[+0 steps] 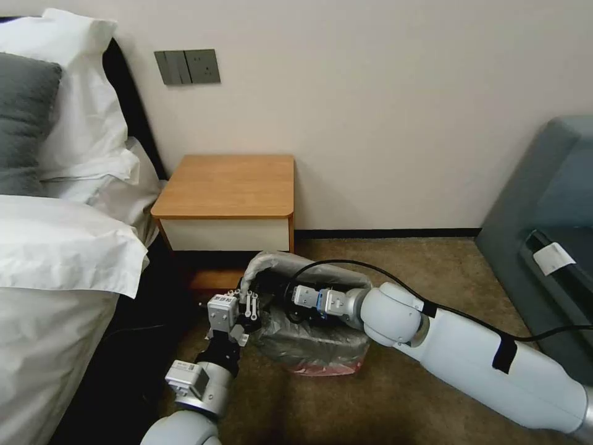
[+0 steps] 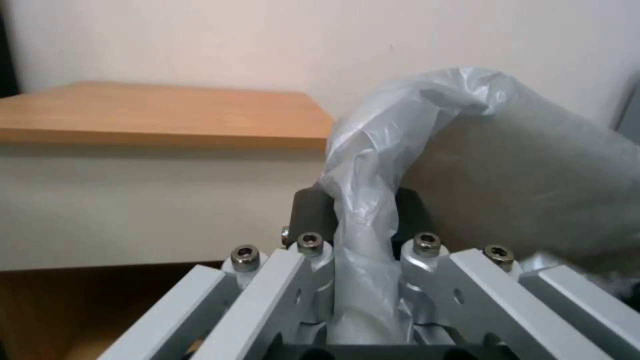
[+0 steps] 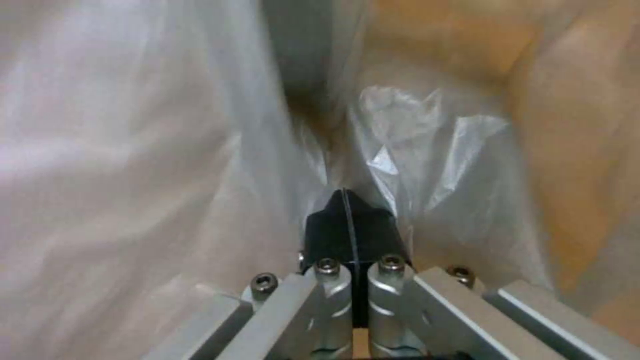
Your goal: Pick up the garbage bag from the table and place it over the trash can.
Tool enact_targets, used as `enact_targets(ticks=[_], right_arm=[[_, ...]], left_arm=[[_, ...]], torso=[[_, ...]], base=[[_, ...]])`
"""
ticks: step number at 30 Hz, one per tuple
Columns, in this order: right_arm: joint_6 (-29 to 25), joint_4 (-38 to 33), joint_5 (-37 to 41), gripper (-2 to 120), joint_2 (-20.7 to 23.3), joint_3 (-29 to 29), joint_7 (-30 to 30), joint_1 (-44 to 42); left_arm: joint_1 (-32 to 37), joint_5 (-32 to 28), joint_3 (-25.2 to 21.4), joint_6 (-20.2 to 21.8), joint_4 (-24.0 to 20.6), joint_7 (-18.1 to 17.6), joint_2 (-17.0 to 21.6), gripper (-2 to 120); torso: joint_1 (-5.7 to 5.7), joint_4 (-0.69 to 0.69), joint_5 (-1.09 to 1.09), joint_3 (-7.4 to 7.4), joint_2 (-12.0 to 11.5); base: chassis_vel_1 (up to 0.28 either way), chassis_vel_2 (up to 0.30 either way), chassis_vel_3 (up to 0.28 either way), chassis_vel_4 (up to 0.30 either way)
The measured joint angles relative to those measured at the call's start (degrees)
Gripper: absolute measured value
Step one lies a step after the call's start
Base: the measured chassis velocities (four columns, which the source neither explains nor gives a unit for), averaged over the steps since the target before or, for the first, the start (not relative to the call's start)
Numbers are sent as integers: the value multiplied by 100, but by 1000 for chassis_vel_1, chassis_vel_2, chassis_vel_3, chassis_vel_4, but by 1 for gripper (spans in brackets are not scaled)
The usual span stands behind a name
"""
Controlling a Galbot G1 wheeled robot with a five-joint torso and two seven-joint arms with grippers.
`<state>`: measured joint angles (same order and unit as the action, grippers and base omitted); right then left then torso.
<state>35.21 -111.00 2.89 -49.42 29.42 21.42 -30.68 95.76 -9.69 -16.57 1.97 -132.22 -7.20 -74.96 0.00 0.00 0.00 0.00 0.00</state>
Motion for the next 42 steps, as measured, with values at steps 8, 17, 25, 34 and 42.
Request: enact_targets(ticks=[8,17,25,34,42], right_arm=[[148,-477,344,0,276,-157,-74,-52],[-81,-776,818,0,485,-441,-52,-182],[-303,-1258,1658,0,745,-1485,-186,-839],[-905,-1592,2077,0,760,-2798,-1244,-2359],[-1188,-1351,1663,2,31,-3756,-2408,-3120]], left_arm=[[-95,-71,-1,24,254,-66,-6,7],[-256,-268,-33,107,588,-257,-5,7],[-376,-842,-60,377,884,-684,-11,7],[-478,-1279,22,618,1123,-1172,-12,7],[-483,-1523,83,769,1167,-1328,-38,7]], torso=[[0,0,0,0,0],[0,0,0,0,0],[0,0,-1,0,0],[0,-2,0,-1,0],[0,1,0,0,0]], base=[[0,0,0,0],[0,0,0,0],[0,0,0,0],[0,0,0,0],[0,0,0,0]])
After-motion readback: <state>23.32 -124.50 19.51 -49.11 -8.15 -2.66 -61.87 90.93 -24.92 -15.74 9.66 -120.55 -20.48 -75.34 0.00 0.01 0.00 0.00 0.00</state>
